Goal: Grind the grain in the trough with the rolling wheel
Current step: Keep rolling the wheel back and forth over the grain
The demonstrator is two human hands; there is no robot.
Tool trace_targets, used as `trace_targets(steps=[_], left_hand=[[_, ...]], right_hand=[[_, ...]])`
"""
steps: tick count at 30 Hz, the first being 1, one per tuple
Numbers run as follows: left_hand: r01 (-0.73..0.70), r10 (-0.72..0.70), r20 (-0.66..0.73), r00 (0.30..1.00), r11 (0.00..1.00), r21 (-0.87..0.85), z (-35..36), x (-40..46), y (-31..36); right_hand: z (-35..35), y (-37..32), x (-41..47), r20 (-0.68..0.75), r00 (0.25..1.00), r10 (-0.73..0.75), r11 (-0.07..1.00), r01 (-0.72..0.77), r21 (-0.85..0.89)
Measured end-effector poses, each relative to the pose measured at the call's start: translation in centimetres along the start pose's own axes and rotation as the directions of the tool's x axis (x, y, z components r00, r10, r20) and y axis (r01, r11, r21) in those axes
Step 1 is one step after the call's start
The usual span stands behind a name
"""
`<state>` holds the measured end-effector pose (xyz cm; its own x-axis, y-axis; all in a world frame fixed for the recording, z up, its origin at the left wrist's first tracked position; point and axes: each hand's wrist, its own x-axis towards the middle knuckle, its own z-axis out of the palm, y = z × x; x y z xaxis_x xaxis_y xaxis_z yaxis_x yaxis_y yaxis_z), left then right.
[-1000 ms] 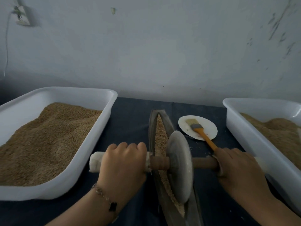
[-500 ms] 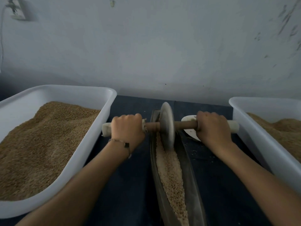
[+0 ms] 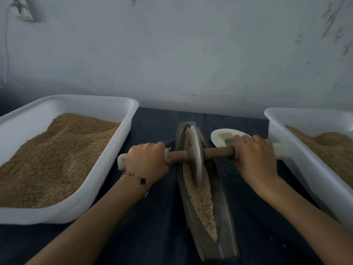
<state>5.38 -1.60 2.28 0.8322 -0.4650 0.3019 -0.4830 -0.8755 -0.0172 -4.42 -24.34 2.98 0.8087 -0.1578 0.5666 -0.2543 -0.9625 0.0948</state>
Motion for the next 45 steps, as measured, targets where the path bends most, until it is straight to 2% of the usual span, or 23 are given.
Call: trace_targets(steps=[4,7,10,21,26,33,40,45], left_hand=[[-0.059,0.064,-0.038,0.997,0.992,0.116,-2.4,-4.4,1.6],[-0.066,0.073,-0.051,0.996,0.991,0.118,-3.2,-7.0,1.9],[-0.049,0.049,0.005,0.999,0.994,0.097,-3.1,-7.6,1.7],[0.092,-0.092,0.017,0.996,0.995,-0.03,0.1,-0.2,0.5],[0.128,-0.125,0.057,0.991,0.99,-0.064,0.5,3.4,0.1],[0.054,-0.054,-0.024,0.998,0.999,-0.001,0.4,2.1,0.1],[-0.029,0.034,0.092,0.995,0.998,-0.057,-2.0,-4.8,0.7],[-0.083,0.084,0.081,0.993,0.996,-0.016,-3.9,-7.9,1.4]], right_hand=[[-1.7,1.0,-4.6,0.041,0.999,-0.013,0.999,0.011,0.047],[-3.0,1.7,-6.5,-0.004,0.996,-0.084,0.994,0.084,0.07],[-3.6,1.6,-6.3,-0.048,0.992,-0.115,0.991,0.118,0.061],[1.6,0.1,2.6,-0.028,0.999,-0.038,0.999,0.038,0.022],[2.6,-0.2,5.7,-0.075,0.996,-0.045,0.999,0.047,0.027],[2.2,0.1,3.2,-0.061,0.998,0.004,1.0,-0.005,-0.009],[-2.3,0.6,-3.8,-0.043,0.994,-0.099,0.995,0.1,0.022],[-3.8,1.4,-5.8,0.03,0.993,-0.115,0.993,0.115,0.017]])
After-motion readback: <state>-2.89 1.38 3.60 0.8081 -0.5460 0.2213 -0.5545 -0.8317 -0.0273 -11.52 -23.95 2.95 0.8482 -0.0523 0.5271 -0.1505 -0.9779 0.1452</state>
